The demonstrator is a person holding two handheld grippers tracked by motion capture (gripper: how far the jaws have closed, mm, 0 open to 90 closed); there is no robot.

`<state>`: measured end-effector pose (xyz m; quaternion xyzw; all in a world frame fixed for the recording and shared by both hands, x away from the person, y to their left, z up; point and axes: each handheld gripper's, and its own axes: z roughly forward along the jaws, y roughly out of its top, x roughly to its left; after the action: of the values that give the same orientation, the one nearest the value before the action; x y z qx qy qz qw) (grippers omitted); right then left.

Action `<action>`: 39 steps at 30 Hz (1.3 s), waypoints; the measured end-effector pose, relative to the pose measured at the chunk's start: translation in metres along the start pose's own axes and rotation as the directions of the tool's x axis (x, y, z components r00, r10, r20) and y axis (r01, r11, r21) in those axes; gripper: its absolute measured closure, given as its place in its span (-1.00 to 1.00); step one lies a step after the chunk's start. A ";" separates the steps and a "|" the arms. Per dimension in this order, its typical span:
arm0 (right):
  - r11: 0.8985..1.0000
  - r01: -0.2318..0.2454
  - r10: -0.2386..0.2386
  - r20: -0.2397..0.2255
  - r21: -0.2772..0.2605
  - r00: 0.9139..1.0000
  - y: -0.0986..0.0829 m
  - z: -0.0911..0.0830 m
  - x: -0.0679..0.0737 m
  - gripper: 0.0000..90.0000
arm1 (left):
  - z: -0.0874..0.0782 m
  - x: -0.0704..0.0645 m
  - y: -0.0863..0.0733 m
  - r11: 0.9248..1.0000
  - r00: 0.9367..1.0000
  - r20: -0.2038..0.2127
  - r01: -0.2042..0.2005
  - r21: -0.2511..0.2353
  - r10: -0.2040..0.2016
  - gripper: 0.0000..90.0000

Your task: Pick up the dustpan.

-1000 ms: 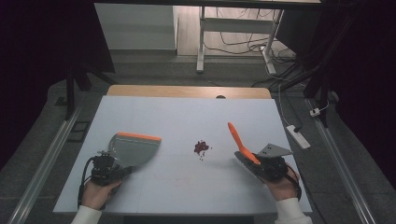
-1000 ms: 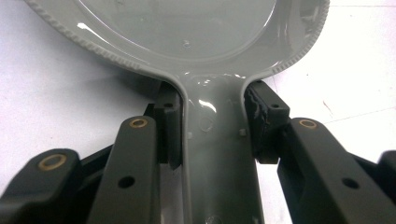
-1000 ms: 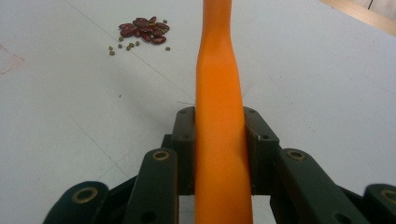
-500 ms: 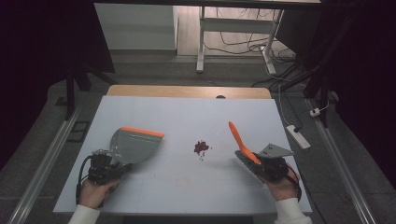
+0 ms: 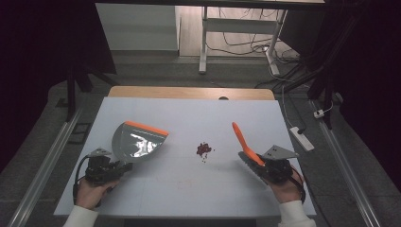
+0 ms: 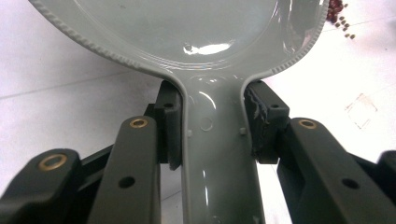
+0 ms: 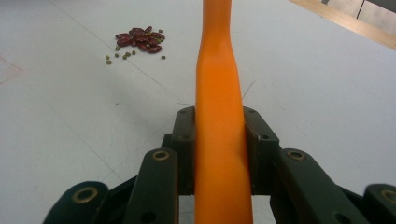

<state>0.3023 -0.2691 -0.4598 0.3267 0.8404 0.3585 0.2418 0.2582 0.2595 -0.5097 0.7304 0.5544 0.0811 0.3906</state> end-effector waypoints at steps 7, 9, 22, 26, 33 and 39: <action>1.000 -0.008 0.008 0.002 -0.006 1.000 0.000 -0.001 -0.001 0.55 | -0.005 0.001 -0.001 0.998 0.998 0.040 -0.044 -0.033 0.045 0.37; 1.000 -0.008 0.008 0.004 -0.007 1.000 0.000 -0.002 -0.002 0.55 | -0.005 0.000 -0.001 0.998 0.997 0.044 -0.057 -0.039 0.059 0.37; 1.000 -0.006 0.006 0.000 -0.005 1.000 0.000 -0.001 -0.002 0.55 | -0.009 -0.012 0.001 0.983 0.979 0.084 -0.181 -0.030 0.183 0.37; 1.000 -0.003 0.003 -0.002 -0.002 1.000 0.000 0.000 -0.001 0.55 | -0.009 -0.015 0.002 0.979 0.974 0.101 -0.202 -0.023 0.204 0.37; 1.000 -0.004 0.004 -0.002 -0.003 1.000 0.000 0.000 -0.001 0.55 | -0.008 -0.021 0.002 0.970 0.962 0.133 -0.242 0.005 0.239 0.37; 1.000 0.000 0.000 -0.003 0.000 1.000 0.001 0.000 0.000 0.55 | -0.006 -0.025 0.002 0.965 0.956 0.144 -0.262 0.027 0.255 0.37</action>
<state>0.3026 -0.2686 -0.4596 0.3263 0.8406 0.3592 0.2406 0.2474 0.2403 -0.4968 0.8092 0.4274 0.0676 0.3974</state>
